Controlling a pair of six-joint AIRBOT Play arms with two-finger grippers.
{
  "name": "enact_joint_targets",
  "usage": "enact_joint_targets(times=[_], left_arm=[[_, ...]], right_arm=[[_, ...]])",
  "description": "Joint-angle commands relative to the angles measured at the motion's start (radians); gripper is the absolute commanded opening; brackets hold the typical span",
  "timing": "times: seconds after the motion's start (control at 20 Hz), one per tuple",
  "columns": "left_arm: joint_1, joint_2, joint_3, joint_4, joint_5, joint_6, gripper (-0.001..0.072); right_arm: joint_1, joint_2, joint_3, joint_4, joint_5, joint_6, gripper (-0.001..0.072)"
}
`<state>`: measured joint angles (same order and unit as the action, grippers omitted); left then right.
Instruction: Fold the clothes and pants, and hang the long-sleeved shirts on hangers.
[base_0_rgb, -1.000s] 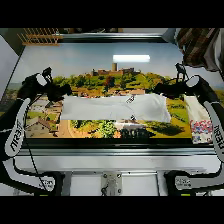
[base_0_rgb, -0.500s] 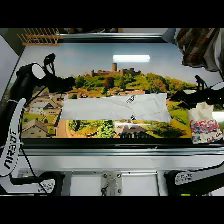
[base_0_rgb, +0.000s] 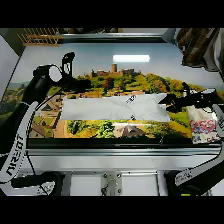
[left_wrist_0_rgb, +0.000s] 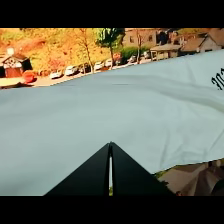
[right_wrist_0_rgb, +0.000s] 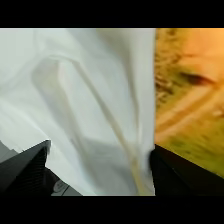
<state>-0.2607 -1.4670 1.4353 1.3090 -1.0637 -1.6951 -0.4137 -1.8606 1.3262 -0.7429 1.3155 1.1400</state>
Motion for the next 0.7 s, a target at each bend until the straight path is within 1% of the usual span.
enact_joint_targets(times=[0.0, 0.1, 0.15, 0.2, 0.25, 0.3, 0.4, 0.45, 0.55, 0.65], left_arm=[[-0.016, 0.001, 0.001, 0.000, 0.017, 0.001, 0.0006], [-0.016, 0.001, 0.001, 0.000, 0.017, 0.001, 0.0006], [-0.016, 0.001, 0.001, 0.001, 0.017, 0.001, 0.0006], [-0.016, 0.001, 0.001, 0.000, 0.017, 0.001, 0.0006], [-0.016, 0.000, 0.001, 0.000, 0.017, 0.001, 0.0006], [-0.016, -0.001, 0.001, 0.000, 0.017, 0.001, 0.0006], [-0.029, -0.019, 0.001, -0.014, 0.017, 0.001, 0.0005], [-0.040, -0.039, 0.001, -0.032, 0.020, 0.001, 0.0005], [-0.078, -0.095, 0.001, -0.064, 0.054, 0.015, 0.0005], [-0.120, -0.163, 0.002, -0.126, 0.130, 0.026, 0.0004]], right_arm=[[0.072, -0.013, -0.001, 0.040, 0.021, -0.011, 0.0708], [0.106, -0.013, -0.001, 0.040, 0.021, -0.011, 0.0693], [0.116, -0.012, 0.000, 0.040, 0.021, -0.011, 0.0515], [0.122, -0.011, 0.000, 0.040, 0.021, -0.011, 0.0257], [0.125, -0.008, 0.000, 0.040, 0.021, -0.011, 0.0105], [0.124, 0.002, 0.000, 0.040, 0.021, -0.009, 0.0021], [0.113, 0.040, 0.009, 0.029, 0.021, 0.027, 0.0012], [0.111, 0.068, 0.024, -0.006, 0.024, 0.058, 0.0012], [0.115, 0.121, 0.080, -0.119, 0.060, 0.117, 0.0011], [0.132, 0.161, 0.172, -0.237, 0.146, 0.178, 0.0012]])
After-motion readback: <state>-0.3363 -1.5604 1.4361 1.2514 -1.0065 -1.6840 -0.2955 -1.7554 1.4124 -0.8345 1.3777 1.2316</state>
